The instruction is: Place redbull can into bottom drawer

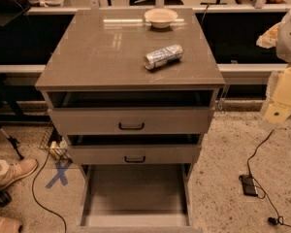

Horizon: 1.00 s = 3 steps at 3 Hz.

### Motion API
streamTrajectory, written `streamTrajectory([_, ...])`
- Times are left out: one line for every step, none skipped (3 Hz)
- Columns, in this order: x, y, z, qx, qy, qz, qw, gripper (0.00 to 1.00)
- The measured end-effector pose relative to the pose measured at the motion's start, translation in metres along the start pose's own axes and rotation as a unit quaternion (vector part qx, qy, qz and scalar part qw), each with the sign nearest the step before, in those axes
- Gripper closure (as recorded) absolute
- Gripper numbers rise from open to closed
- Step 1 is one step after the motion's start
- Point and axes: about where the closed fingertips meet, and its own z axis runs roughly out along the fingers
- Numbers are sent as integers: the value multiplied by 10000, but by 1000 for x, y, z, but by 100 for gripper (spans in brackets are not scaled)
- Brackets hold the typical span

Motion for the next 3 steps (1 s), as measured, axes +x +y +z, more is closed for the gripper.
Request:
streamTrajectory([0,0,0,1,-1,0,10000,0])
streamTrajectory([-6,-4,0,93,-137,39,9999,0])
streamTrajectory([-16,-50,12,343,-390,-146,9985,0])
